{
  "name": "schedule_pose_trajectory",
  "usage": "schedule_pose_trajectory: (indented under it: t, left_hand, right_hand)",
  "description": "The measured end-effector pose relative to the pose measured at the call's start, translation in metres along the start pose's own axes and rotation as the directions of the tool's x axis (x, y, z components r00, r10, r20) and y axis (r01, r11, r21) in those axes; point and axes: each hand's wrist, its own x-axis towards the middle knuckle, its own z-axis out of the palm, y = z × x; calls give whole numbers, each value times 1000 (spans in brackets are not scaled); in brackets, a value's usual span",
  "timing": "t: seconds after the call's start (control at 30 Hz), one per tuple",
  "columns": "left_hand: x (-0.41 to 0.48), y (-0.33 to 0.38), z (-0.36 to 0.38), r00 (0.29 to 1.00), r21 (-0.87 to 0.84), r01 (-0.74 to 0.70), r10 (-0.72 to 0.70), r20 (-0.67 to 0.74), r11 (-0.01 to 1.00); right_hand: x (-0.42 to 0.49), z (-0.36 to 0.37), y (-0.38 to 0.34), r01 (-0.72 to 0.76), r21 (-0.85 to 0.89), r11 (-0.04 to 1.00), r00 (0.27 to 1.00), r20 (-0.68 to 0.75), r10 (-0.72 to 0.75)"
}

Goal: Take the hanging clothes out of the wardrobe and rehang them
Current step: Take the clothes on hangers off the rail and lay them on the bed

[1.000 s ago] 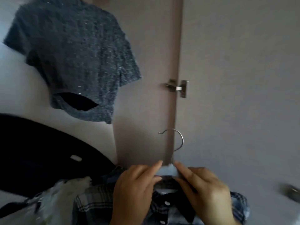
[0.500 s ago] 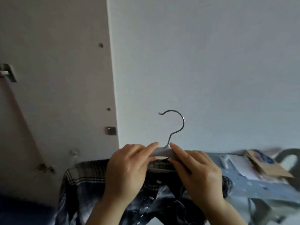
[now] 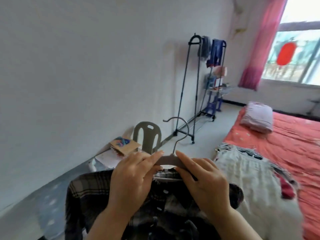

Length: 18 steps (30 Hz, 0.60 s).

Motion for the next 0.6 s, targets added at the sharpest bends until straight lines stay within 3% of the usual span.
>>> schedule_pose_trajectory:
  t: [0.13, 0.3, 0.6]
  left_hand:
    - [40, 29, 95, 996, -234, -55, 68, 50, 971]
    - [78, 74, 193, 988, -501, -90, 140, 63, 861]
    - [127, 188, 319, 959, -702, -120, 266, 103, 702]
  right_hand:
    - [-6, -42, 76, -90, -233, 968, 996, -29, 86]
    - [-15, -94, 142, -199, -471, 859, 980, -96, 174]
    - [-30, -192, 235, -332, -704, 628, 942, -221, 251]
